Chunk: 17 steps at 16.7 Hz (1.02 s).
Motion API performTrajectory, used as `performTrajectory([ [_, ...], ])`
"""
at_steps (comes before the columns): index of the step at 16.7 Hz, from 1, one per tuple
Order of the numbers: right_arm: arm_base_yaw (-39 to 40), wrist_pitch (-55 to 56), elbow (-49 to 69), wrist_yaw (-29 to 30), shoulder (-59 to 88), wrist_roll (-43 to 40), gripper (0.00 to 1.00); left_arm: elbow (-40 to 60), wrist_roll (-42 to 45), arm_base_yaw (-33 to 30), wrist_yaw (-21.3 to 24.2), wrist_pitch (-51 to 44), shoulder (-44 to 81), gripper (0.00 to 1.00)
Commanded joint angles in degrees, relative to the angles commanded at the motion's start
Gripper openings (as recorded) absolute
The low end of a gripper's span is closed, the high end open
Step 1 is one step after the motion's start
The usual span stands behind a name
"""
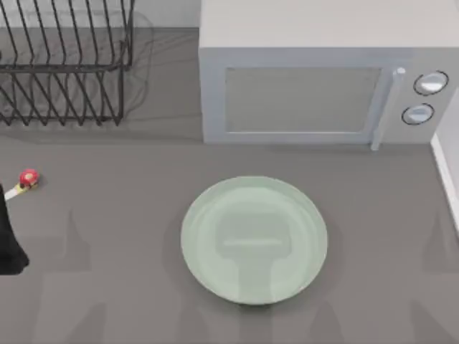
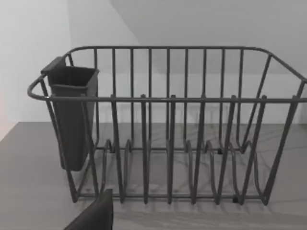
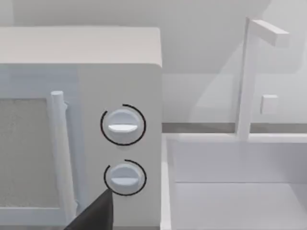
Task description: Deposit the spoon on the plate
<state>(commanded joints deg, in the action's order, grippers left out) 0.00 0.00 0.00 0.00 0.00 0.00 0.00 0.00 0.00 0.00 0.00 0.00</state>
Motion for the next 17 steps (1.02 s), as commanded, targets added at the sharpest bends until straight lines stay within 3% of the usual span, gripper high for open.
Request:
performTrajectory([
  [4,0.0,0.0,0.0,0.0,0.0,0.0,1.0,1.74,1.18,0.3,-0.1,-1.24,1.76,1.0],
  [8,0.0,0.0,0.0,0.0,0.0,0.0,1.0,11.86,7.78,1.61,-0.32,-8.31,12.66,1.0],
  [17,0.0,0.0,0.0,0.0,0.0,0.0,1.0,48.47,32.51,5.5,0.09,-36.71,63.9,1.0],
])
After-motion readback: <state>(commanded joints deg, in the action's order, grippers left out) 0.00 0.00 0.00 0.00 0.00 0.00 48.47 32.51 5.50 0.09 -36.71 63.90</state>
